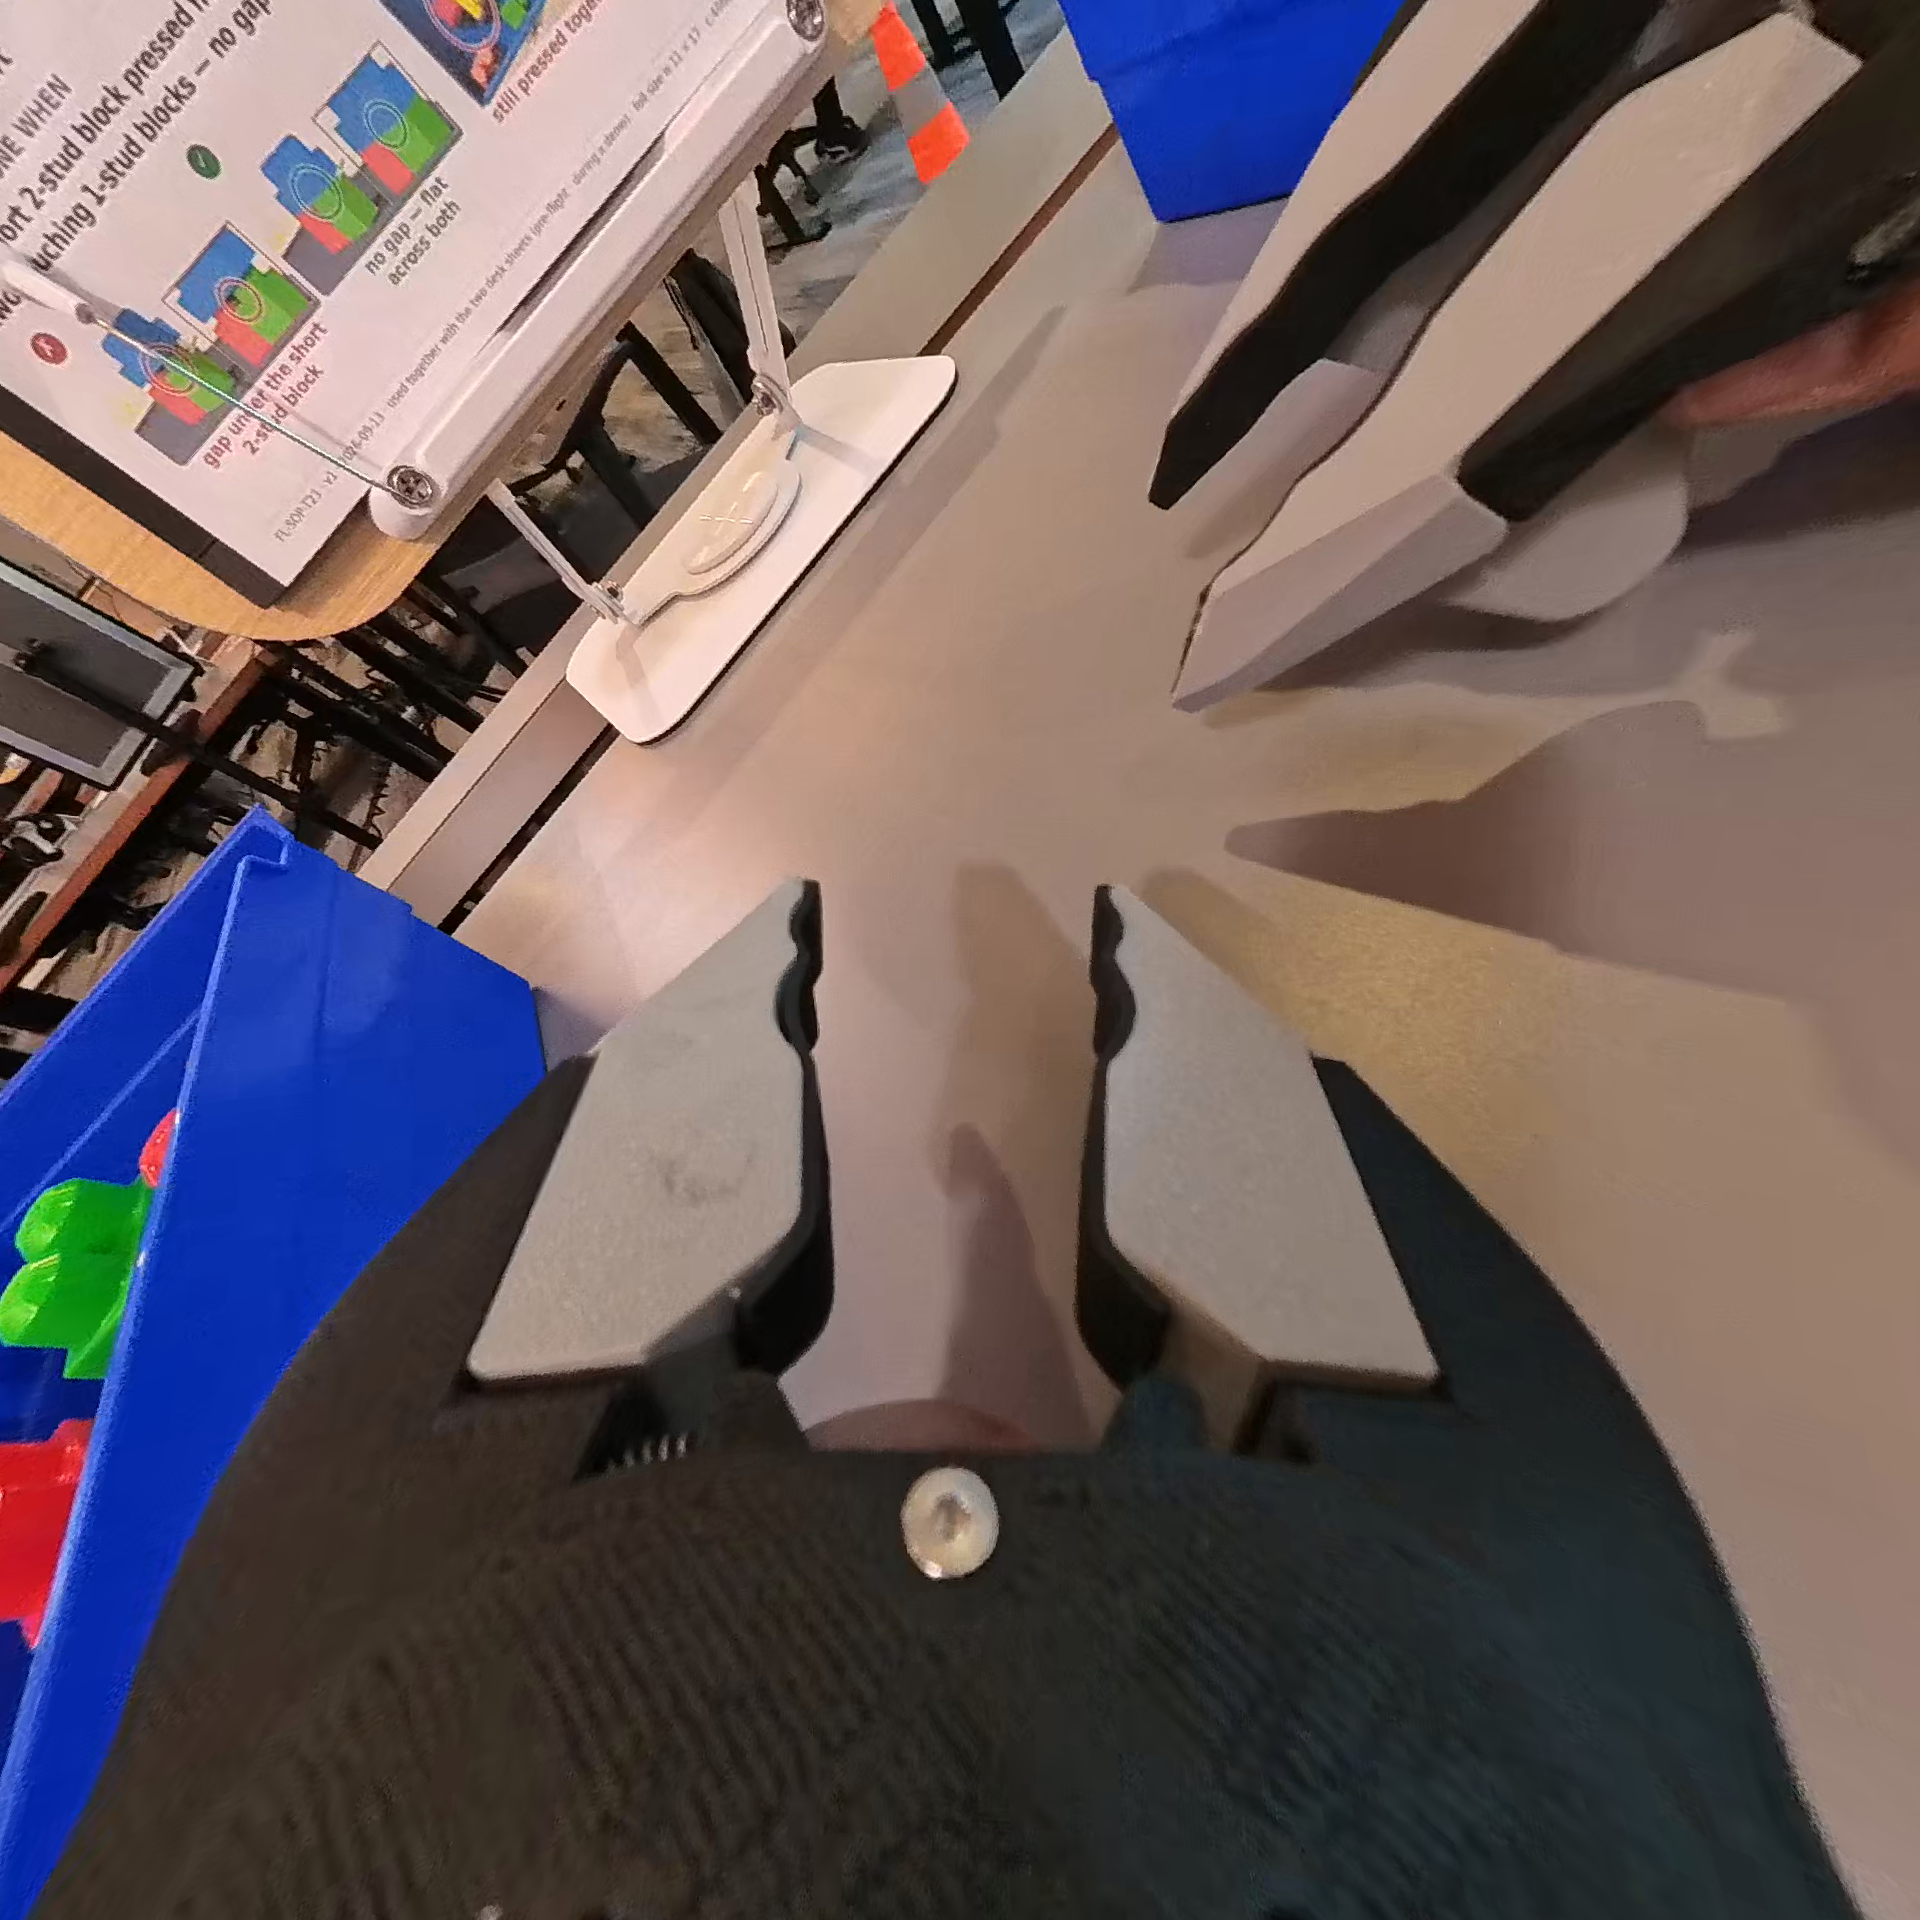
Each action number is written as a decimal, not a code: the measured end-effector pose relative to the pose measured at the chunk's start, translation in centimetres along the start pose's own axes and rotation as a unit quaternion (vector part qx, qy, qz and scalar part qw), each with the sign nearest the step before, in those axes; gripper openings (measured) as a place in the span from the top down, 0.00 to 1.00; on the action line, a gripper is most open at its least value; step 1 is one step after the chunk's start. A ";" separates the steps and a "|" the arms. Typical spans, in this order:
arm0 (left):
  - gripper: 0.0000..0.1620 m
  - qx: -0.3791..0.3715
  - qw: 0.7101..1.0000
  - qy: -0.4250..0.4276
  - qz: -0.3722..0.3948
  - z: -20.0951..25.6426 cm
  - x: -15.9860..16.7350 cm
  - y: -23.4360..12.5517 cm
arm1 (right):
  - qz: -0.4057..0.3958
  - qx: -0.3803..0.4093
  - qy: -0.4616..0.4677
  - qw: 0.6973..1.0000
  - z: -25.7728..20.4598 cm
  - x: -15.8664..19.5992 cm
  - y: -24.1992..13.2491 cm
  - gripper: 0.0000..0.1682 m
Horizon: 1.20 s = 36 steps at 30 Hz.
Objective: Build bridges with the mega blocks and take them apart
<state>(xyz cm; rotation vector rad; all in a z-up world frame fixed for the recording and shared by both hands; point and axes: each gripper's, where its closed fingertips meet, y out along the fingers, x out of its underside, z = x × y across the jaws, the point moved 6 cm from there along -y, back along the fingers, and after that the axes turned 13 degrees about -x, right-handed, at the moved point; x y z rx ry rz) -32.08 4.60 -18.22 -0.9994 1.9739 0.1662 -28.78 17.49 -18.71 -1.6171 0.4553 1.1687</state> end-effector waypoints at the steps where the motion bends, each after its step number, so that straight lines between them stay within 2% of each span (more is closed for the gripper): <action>1: 0.69 0.001 1.000 0.001 0.000 0.0 0.0 0.0 | 0.000 -0.001 0.000 1.000 0.0 0.0 0.0 0.70; 36: 0.75 0.008 1.000 0.024 0.002 0.6 -0.1 -0.1 | 0.008 -0.008 0.006 1.000 0.0 -0.1 -0.1 0.70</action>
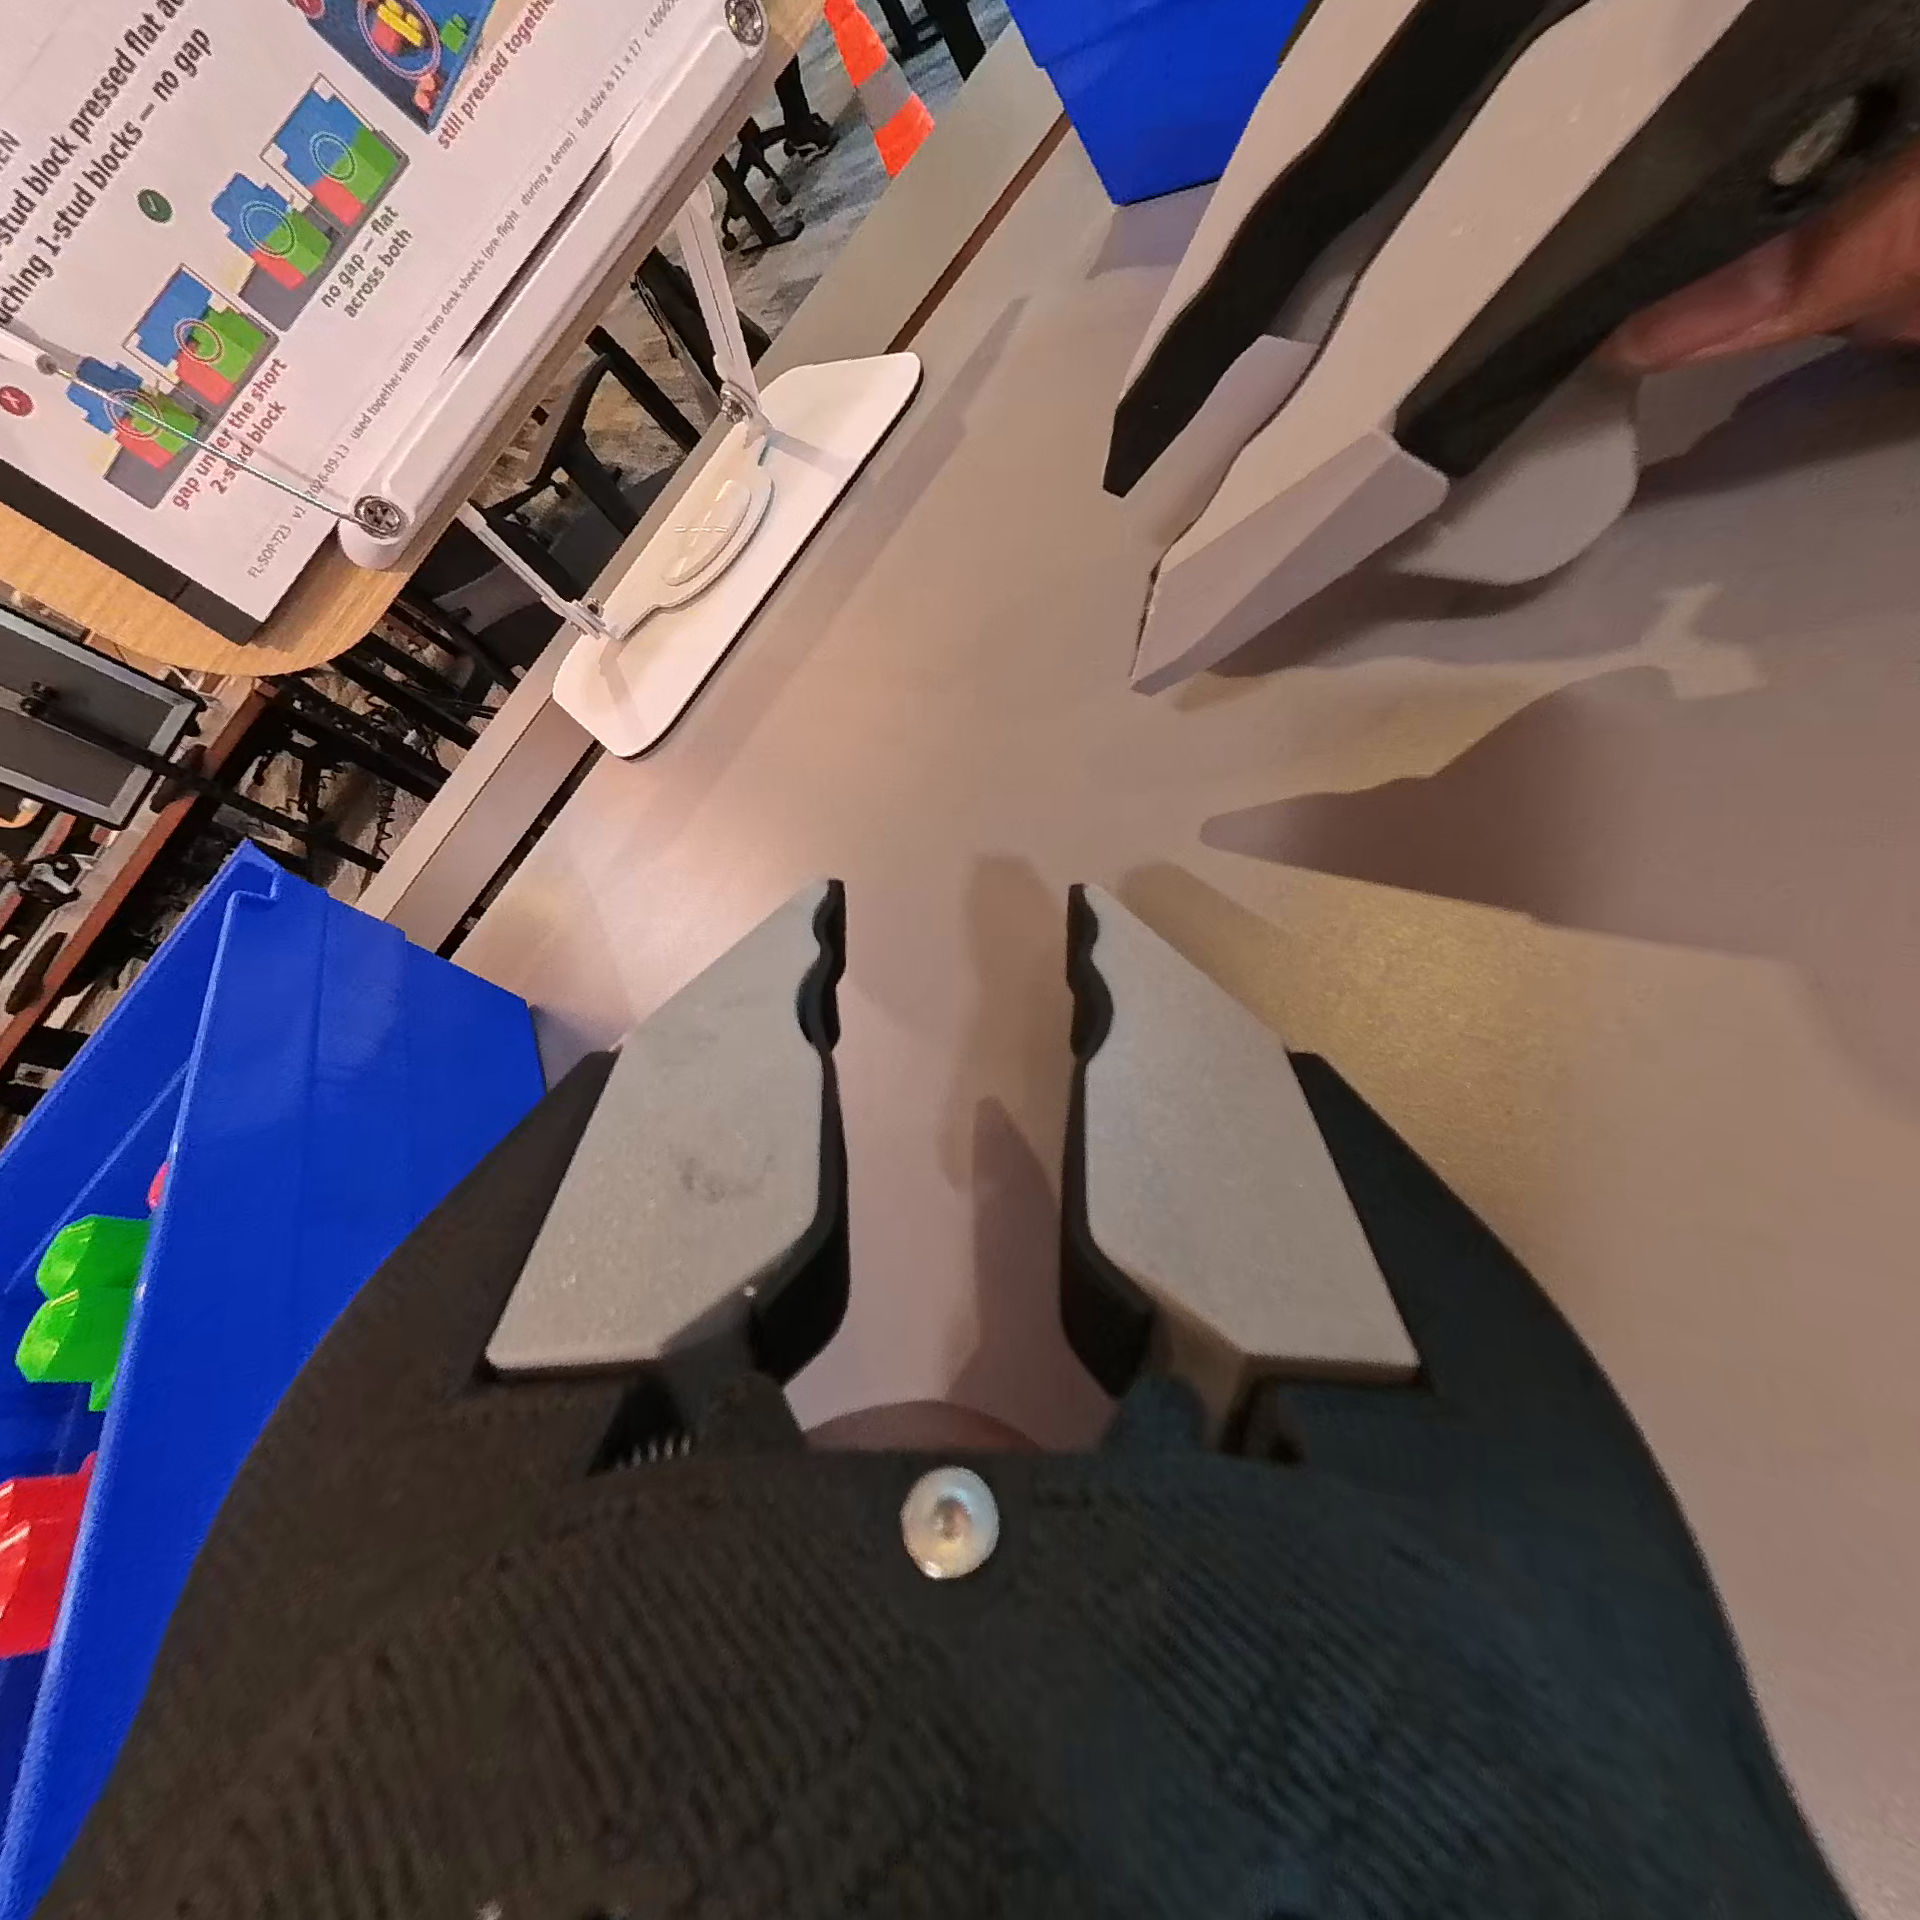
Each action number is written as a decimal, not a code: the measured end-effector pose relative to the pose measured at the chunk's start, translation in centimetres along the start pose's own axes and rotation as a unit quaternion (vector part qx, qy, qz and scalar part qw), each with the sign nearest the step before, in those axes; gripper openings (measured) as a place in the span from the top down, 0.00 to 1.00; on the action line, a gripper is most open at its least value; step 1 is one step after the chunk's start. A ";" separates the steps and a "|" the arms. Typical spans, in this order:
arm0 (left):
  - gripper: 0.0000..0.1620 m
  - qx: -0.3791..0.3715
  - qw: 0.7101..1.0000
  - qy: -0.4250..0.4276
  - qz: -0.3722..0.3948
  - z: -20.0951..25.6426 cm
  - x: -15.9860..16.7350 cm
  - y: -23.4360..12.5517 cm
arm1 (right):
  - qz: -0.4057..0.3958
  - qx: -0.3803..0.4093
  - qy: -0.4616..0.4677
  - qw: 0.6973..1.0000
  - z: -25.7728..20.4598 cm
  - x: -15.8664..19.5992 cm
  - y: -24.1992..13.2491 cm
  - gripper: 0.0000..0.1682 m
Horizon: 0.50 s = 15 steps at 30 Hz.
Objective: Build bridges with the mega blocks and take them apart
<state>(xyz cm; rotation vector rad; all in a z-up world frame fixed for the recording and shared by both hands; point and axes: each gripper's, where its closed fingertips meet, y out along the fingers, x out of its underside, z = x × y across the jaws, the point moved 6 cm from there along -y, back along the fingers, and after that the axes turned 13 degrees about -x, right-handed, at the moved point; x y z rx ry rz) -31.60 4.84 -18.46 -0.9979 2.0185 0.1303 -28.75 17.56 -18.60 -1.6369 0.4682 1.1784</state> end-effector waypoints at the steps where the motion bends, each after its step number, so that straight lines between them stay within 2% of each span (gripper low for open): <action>1: 0.75 0.001 1.000 0.001 -0.001 0.0 0.0 0.0 | 0.000 0.000 0.000 1.000 0.0 0.0 0.0 0.70; 11: 0.75 0.000 1.000 -0.003 0.002 -0.1 -0.1 0.0 | 0.000 -0.001 0.002 1.000 0.0 0.0 0.0 0.70; 15: 0.75 -0.003 1.000 -0.029 0.011 -0.4 -0.4 -0.2 | 0.001 0.000 0.003 1.000 0.1 0.0 -0.1 0.70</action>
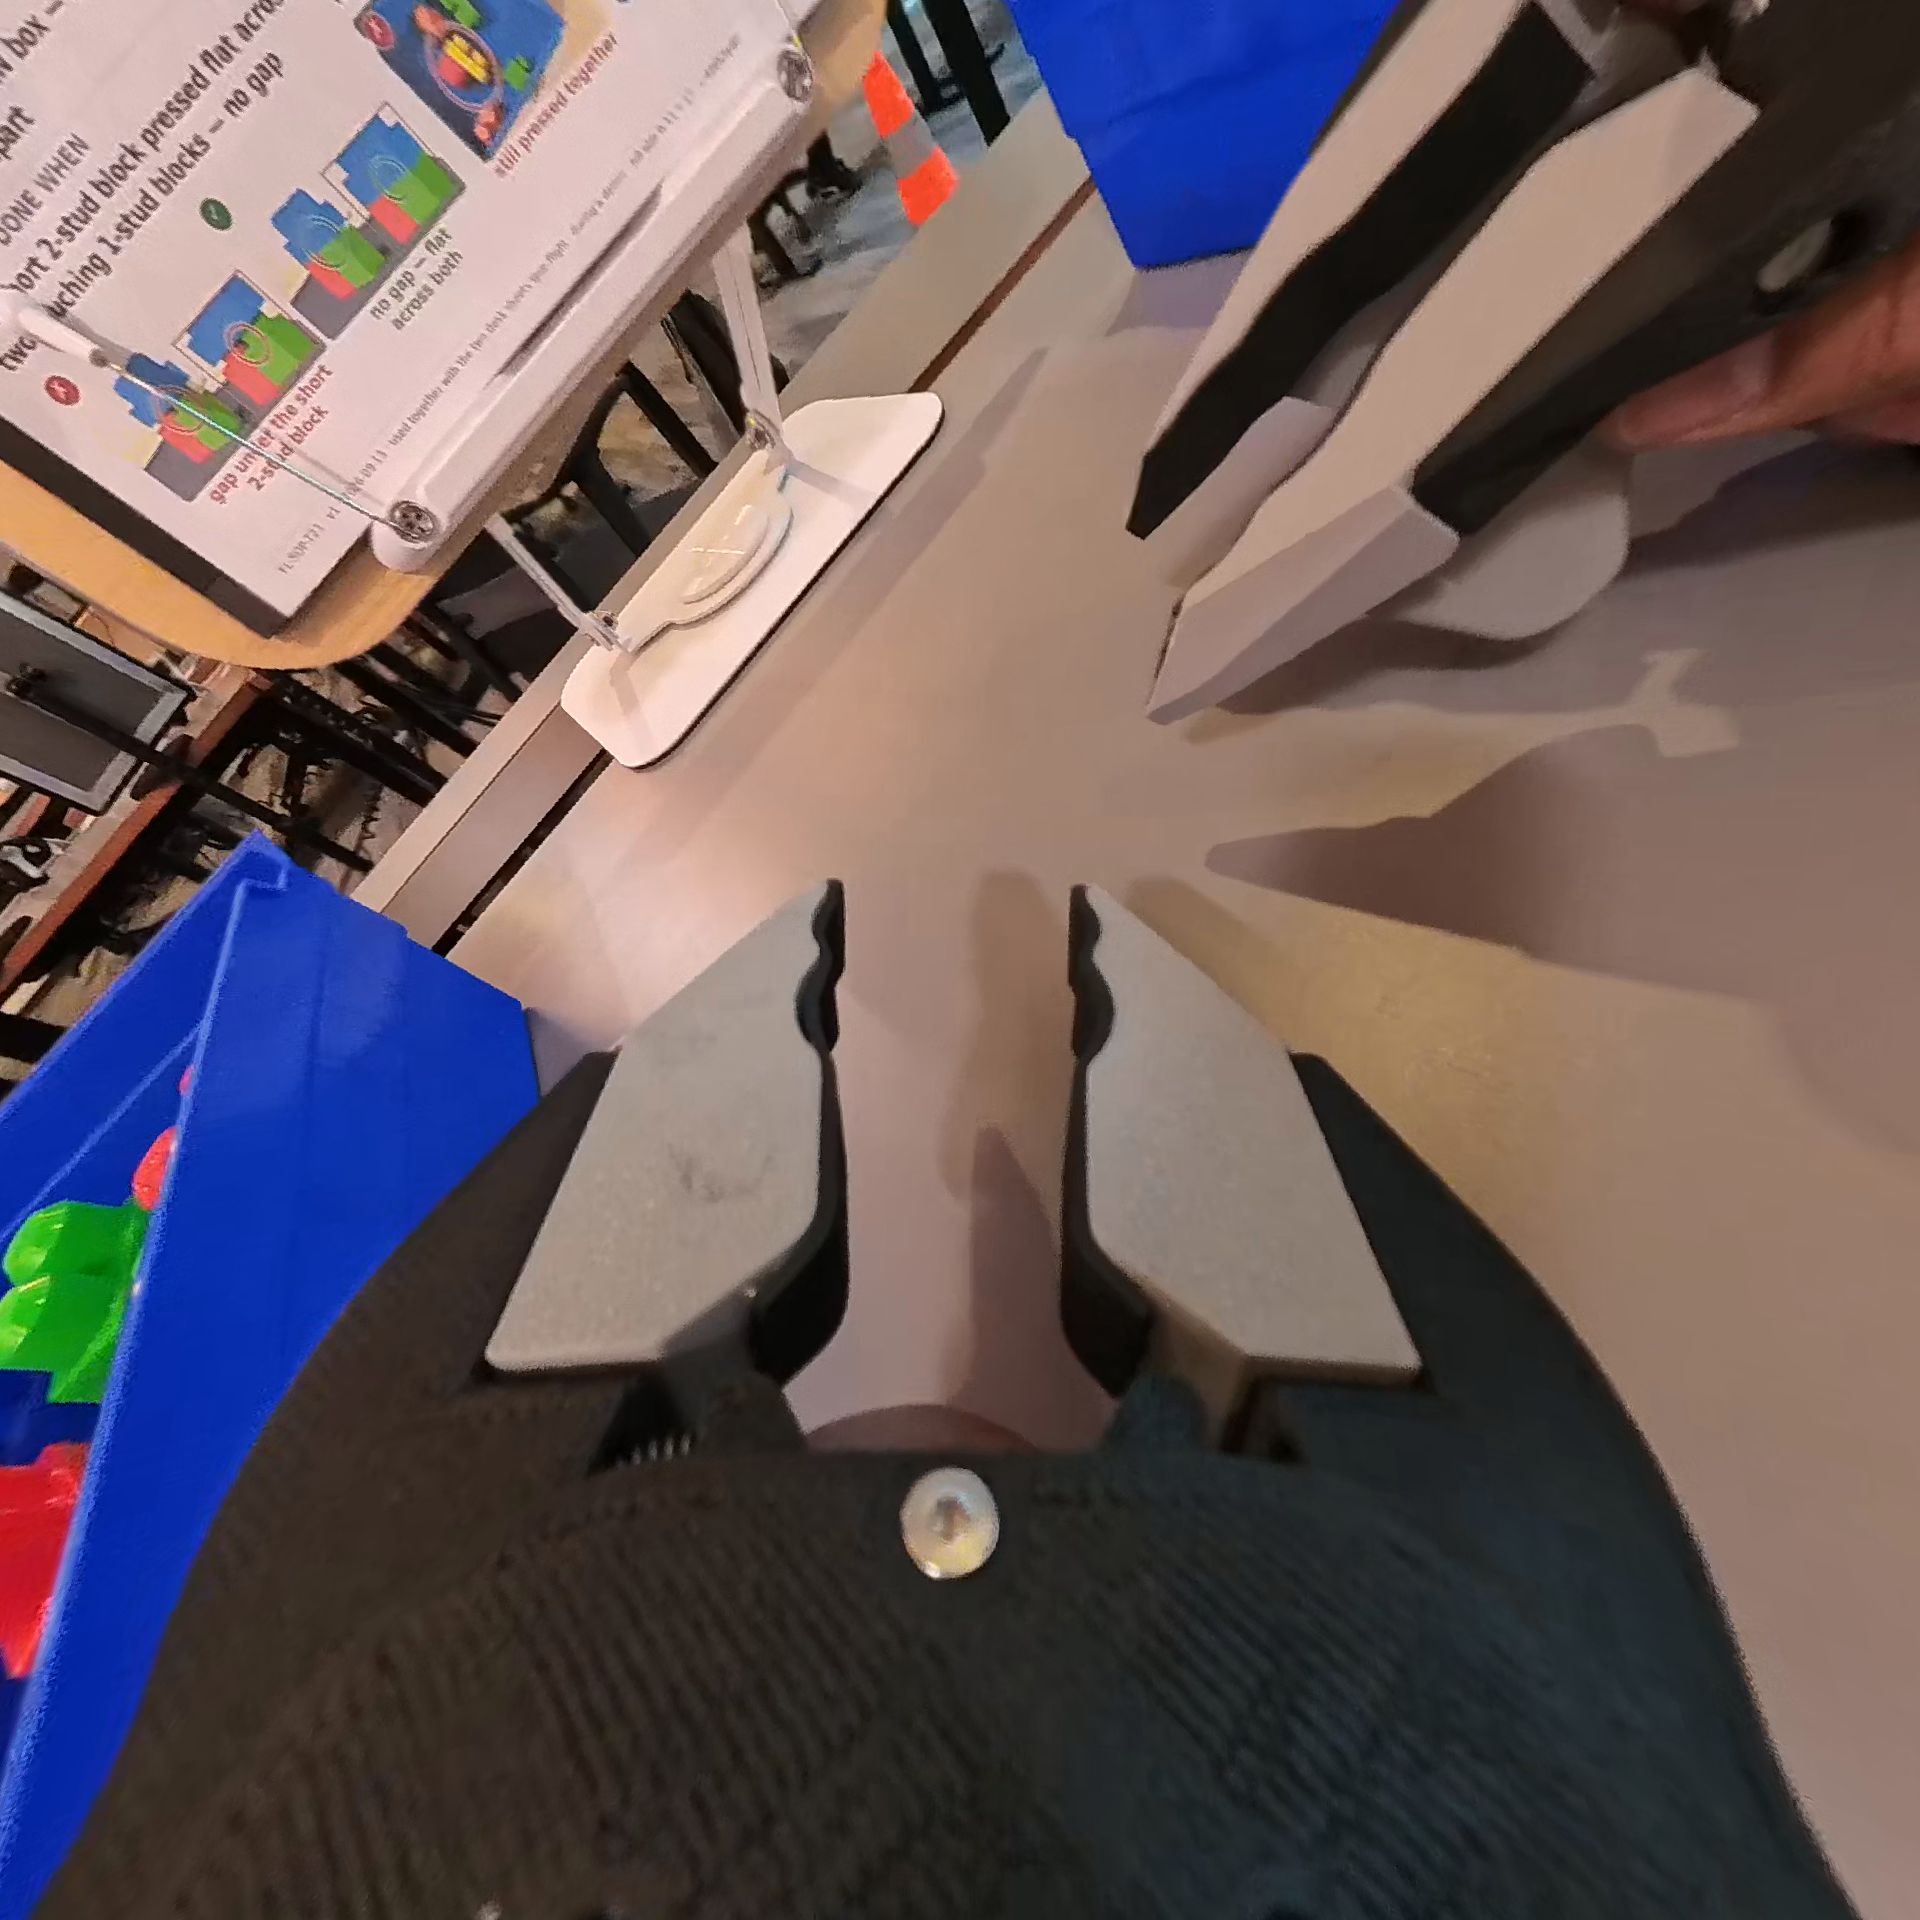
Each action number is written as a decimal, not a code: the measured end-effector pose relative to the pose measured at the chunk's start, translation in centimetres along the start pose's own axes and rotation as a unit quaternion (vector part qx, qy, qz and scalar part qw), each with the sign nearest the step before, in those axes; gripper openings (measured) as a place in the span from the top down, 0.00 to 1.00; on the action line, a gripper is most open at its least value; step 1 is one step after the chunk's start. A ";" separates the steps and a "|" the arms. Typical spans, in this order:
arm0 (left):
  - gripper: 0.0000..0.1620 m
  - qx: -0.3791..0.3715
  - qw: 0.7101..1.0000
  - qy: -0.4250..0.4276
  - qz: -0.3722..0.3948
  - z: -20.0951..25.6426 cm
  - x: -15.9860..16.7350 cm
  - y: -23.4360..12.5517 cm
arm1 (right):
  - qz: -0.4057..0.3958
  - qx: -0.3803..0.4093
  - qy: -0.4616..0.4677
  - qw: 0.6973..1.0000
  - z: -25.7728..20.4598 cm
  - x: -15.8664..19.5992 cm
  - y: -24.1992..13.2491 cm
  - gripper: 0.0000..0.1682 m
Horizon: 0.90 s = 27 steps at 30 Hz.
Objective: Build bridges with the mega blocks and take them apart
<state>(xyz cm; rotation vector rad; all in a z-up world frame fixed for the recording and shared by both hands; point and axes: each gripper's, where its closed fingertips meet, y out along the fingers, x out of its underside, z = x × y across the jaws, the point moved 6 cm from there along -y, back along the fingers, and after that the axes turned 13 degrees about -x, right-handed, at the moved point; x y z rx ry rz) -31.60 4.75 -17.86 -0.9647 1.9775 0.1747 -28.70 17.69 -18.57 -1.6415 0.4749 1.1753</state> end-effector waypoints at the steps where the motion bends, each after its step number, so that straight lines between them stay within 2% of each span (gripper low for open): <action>1: 0.75 0.002 1.000 -0.010 0.003 -0.1 -0.1 0.0 | 0.001 0.000 0.001 1.000 0.0 0.0 0.0 0.70; 8: 0.73 -0.001 1.000 -0.014 -0.004 -0.3 0.1 0.1 | -0.002 0.001 -0.004 1.000 -0.1 0.0 0.0 0.70; 19: 0.68 0.000 0.997 -0.075 0.005 -1.3 -0.2 -0.2 | -0.003 -0.002 -0.004 1.000 -0.1 0.0 0.0 0.70; 25: 0.60 0.015 0.990 -0.135 0.026 -2.3 -1.3 -1.5 | -0.003 -0.003 -0.007 1.000 -0.3 0.0 0.1 0.70; 27: 0.46 0.014 0.980 -0.195 0.028 -3.5 -1.3 -2.5 | -0.002 -0.004 -0.005 1.000 -0.3 0.0 0.0 0.70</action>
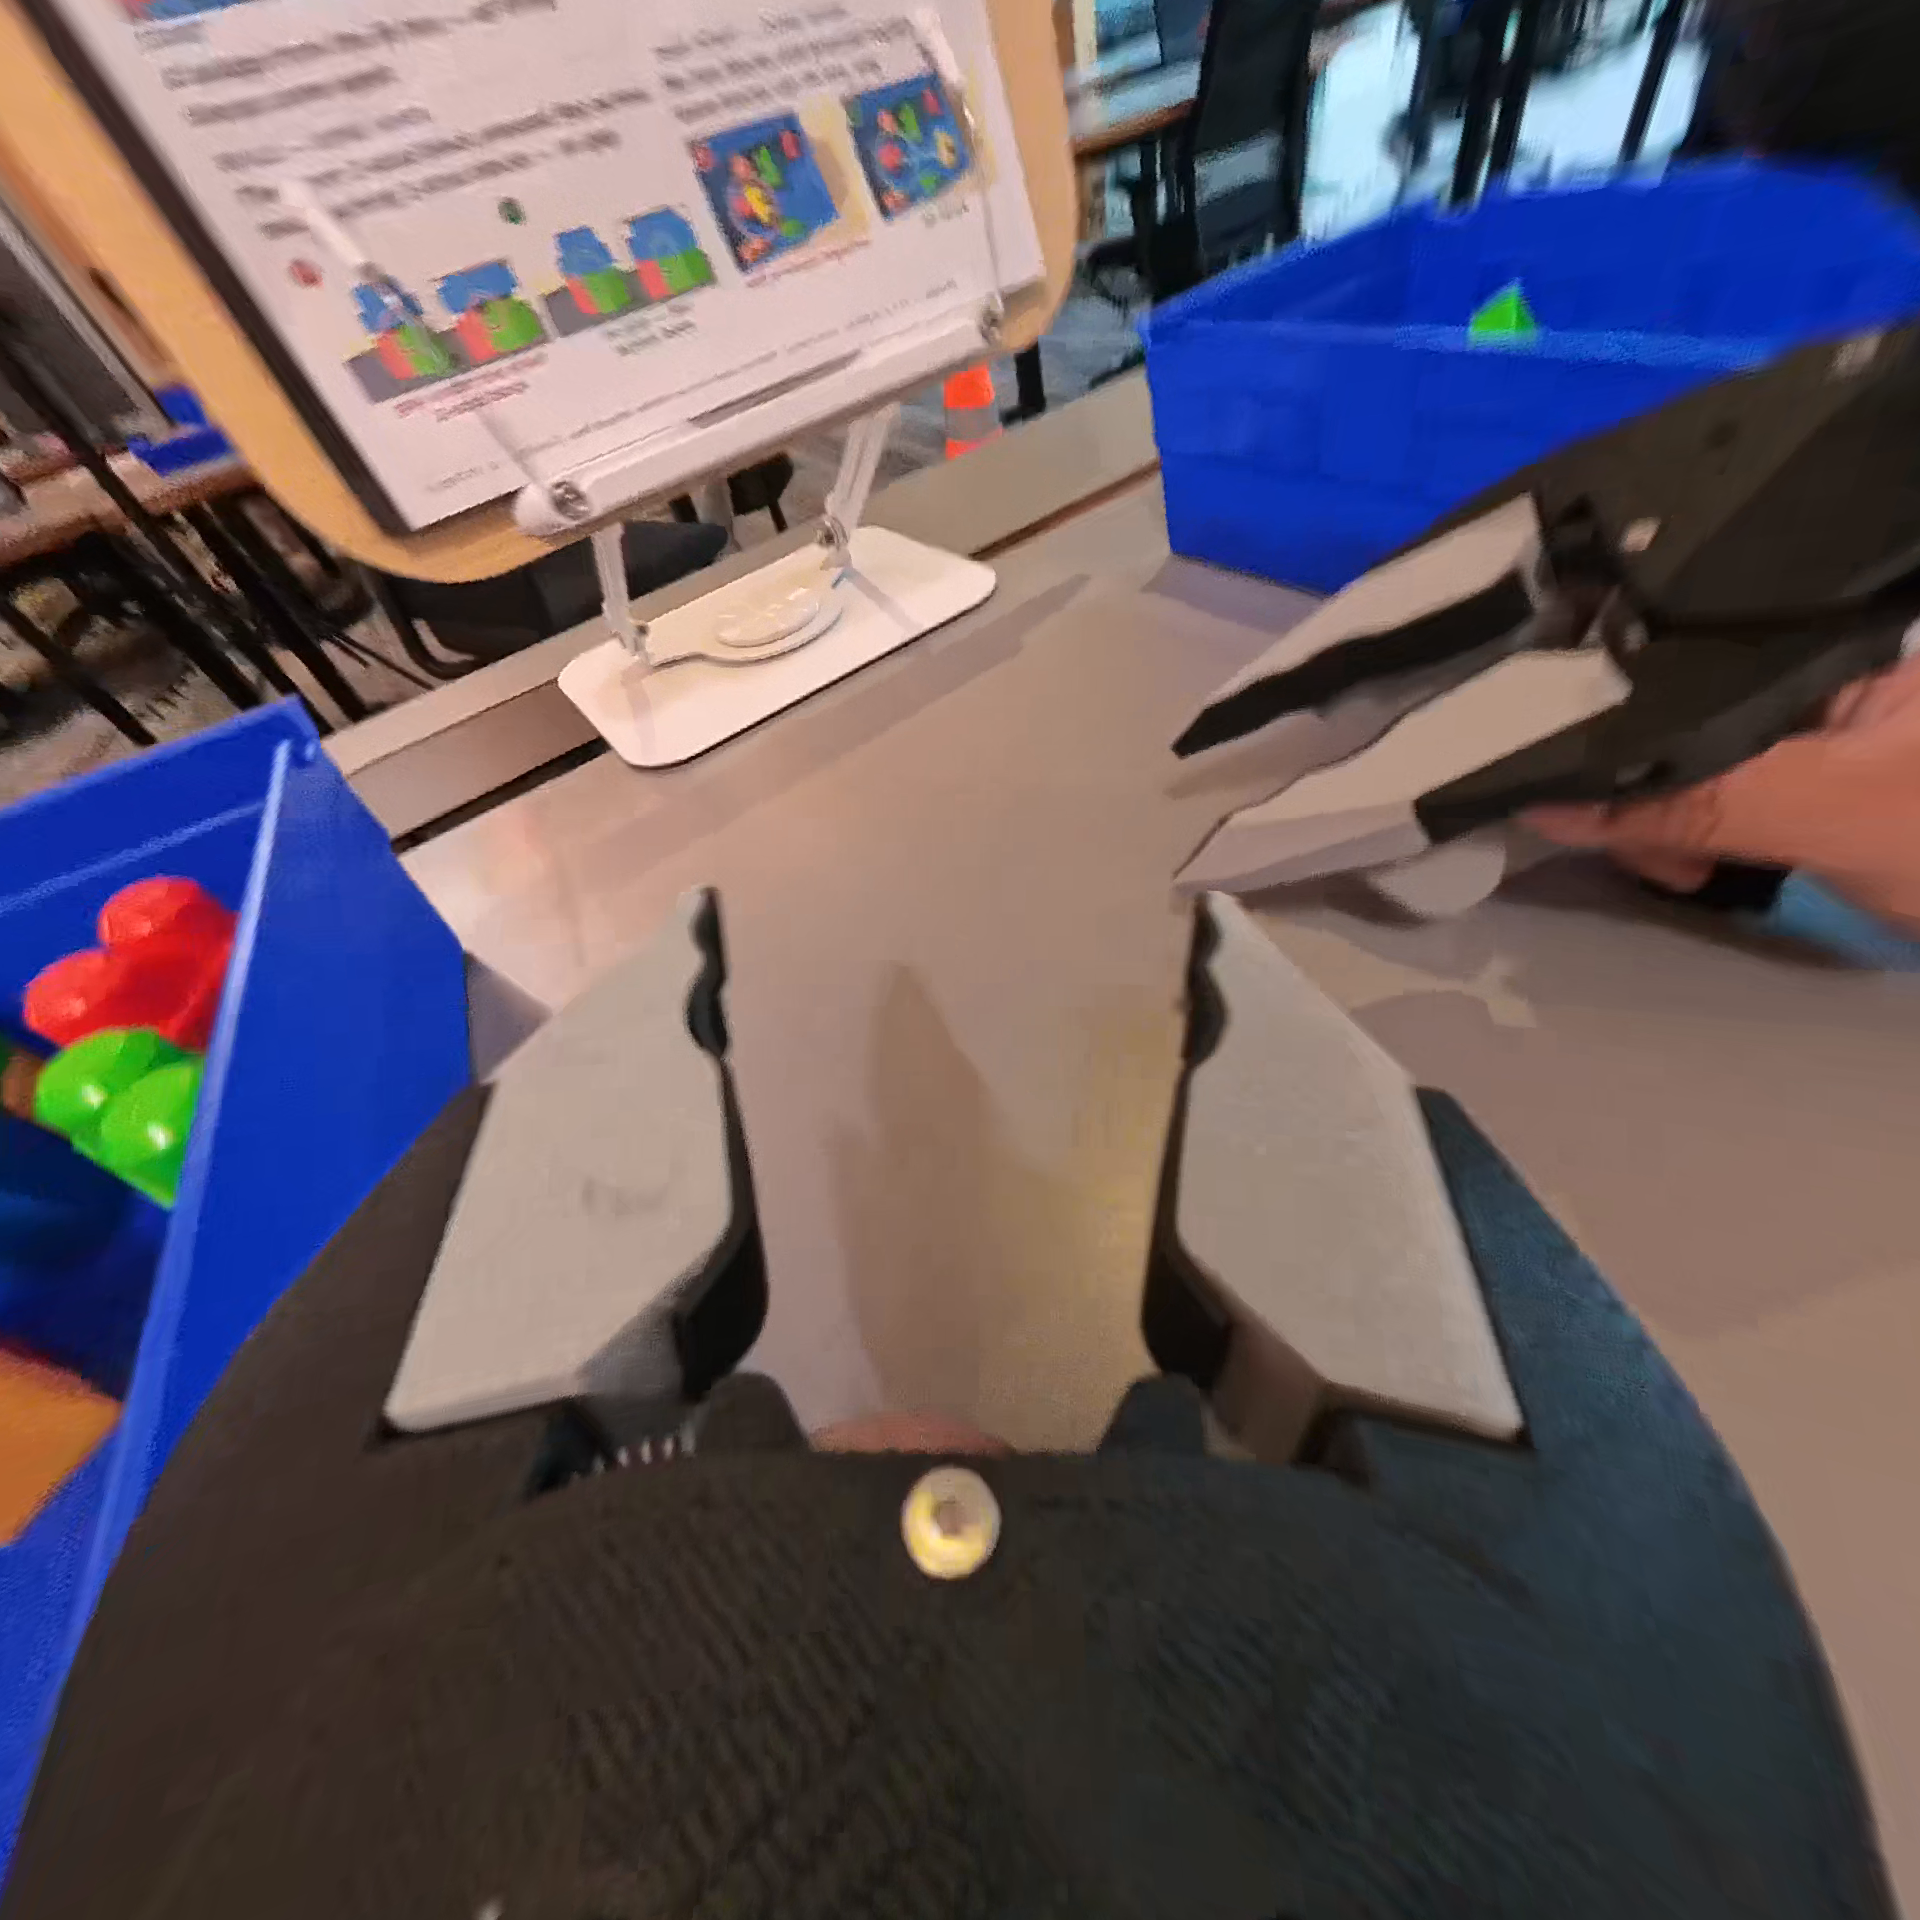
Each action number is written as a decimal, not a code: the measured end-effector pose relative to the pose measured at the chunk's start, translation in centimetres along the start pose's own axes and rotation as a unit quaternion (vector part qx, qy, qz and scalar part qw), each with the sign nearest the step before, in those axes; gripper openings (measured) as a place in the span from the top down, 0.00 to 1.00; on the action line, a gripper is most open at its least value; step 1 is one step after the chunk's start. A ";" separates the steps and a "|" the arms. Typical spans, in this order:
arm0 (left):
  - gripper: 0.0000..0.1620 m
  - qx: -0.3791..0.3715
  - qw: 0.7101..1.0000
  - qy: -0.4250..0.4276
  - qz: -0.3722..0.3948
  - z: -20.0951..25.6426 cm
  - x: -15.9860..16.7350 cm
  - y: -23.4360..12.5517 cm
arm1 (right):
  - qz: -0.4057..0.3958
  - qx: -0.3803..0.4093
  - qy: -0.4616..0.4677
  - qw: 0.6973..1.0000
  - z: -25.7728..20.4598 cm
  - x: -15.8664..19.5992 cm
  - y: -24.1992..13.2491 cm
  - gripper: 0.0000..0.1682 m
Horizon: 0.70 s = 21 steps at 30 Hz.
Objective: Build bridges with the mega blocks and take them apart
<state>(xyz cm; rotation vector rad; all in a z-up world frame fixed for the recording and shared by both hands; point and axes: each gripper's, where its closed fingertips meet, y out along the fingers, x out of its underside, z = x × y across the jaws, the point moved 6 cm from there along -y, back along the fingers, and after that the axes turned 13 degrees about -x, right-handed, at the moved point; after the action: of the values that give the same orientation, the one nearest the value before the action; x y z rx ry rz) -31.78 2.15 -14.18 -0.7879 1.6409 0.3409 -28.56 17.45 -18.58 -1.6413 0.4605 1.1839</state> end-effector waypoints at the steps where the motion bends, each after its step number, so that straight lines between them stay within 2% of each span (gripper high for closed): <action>1: 0.39 0.002 0.999 -0.034 0.006 -0.8 -0.5 -0.9 | 0.001 0.000 0.001 1.000 0.0 0.0 0.0 0.70; 3: 0.38 -0.024 0.997 -0.060 0.030 -3.5 -2.0 -3.0 | 0.004 -0.002 0.004 1.000 0.0 0.0 -0.1 0.70; 6: 0.39 -0.125 0.988 -0.070 0.063 -10.0 -4.1 -6.3 | 0.005 -0.009 0.002 1.000 -0.2 -0.1 0.0 0.71; 9: 0.42 -0.188 0.978 -0.077 0.040 -16.3 -4.2 -7.6 | 0.000 -0.013 -0.007 1.000 -0.7 -0.2 0.2 0.71; 11: 0.44 -0.193 0.975 -0.107 -0.041 -19.4 -2.8 -7.0 | -0.002 -0.014 -0.014 1.000 -1.0 -0.2 0.3 0.71; 14: 0.42 -0.169 0.968 -0.158 -0.102 -21.8 -1.2 -4.9 | 0.000 -0.014 -0.021 1.000 -1.2 -0.4 0.2 0.71; 19: 0.44 -0.195 0.948 -0.126 -0.215 -22.7 2.9 -0.2 | 0.006 -0.019 -0.011 1.000 -1.0 -0.4 0.1 0.71; 21: 0.51 -0.224 0.935 -0.109 -0.254 -23.1 4.2 1.3 | 0.009 -0.023 -0.004 1.000 -1.0 -0.4 0.1 0.71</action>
<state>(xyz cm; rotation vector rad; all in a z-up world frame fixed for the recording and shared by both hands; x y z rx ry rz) -50.21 -12.43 -13.05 -1.4289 1.1060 0.4183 -28.36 16.44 -18.31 -1.6752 0.4463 1.2208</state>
